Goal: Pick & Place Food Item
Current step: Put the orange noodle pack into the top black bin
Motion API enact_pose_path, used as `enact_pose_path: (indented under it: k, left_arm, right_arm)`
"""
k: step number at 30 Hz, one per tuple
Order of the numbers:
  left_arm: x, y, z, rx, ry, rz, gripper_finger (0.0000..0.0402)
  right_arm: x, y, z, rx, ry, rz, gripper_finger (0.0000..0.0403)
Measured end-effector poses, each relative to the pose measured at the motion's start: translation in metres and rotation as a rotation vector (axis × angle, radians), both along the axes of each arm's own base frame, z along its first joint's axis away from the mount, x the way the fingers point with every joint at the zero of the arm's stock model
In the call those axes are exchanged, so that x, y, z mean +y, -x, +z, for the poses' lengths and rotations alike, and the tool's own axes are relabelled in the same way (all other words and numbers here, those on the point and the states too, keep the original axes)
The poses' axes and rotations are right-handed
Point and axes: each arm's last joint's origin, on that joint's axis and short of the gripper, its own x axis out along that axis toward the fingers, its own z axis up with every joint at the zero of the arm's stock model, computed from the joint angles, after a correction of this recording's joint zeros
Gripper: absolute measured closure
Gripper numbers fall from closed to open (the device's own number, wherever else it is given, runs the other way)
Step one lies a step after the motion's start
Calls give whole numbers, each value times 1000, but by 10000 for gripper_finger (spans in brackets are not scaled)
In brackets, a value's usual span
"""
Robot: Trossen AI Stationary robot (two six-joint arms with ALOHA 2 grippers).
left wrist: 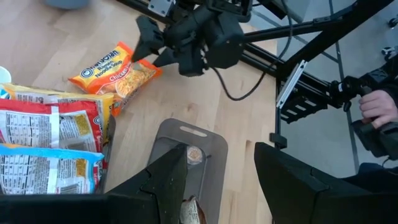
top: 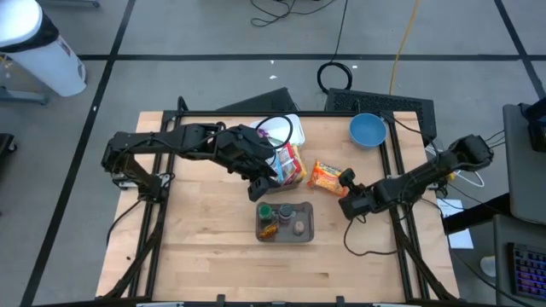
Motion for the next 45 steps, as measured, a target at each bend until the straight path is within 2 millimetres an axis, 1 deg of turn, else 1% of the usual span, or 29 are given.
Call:
enact_pose_path:
  k: [5, 9, 11, 14, 18, 21, 22, 23, 25, 29, 34, 38, 41, 45]
  left_arm:
    - [0, 0, 0, -2, -10, -8, 204]
    - [0, 0, 0, -2, -9, -7, 204]
    - [0, 0, 0, -2, -10, -7, 204]
    - [0, 0, 0, -2, -10, -8, 204]
    - [0, 0, 0, -3, -14, -11, 204]
    - [1, 0, 0, -4, -19, -14, 204]
    - [1, 0, 0, -4, -20, -13, 204]
    - [2, 0, 0, -4, -20, -12, 204]
    - [3, 0, 0, -4, -19, -8, 204]
    - [5, 0, 0, -5, -25, -7, 204]
    - [7, 0, 0, -6, -32, -7, 204]
    - [7, 0, 0, -9, -47, -17, 204]
    - [7, 0, 0, -9, -49, -19, 204]
    - [7, 0, 0, -9, -50, -20, 204]
  right_arm:
    - [-11, -3, -5, -30, 4, -42, 96]
    - [-17, -6, -5, -49, 3, -61, 129]
    - [-19, -7, -5, -52, 2, -73, 157]
    - [-21, -7, -5, -55, 1, -86, 213]
    - [-22, -8, -5, -59, -1, -92, 301]
    - [-21, -12, 0, -72, -31, -90, 372]
    - [-20, -14, 2, -82, -36, -89, 387]
    - [-19, -16, 5, -91, -40, -88, 394]
    - [-18, -21, 12, -111, -43, -89, 393]
    - [-16, -34, 35, -142, -48, -87, 401]
    - [-13, -47, 73, -160, -55, -88, 402]
    - [-12, -52, 108, -156, -54, -82, 402]
    - [-11, -52, 135, -163, -50, -64, 402]
    - [-11, -52, 174, -262, -75, -66, 402]
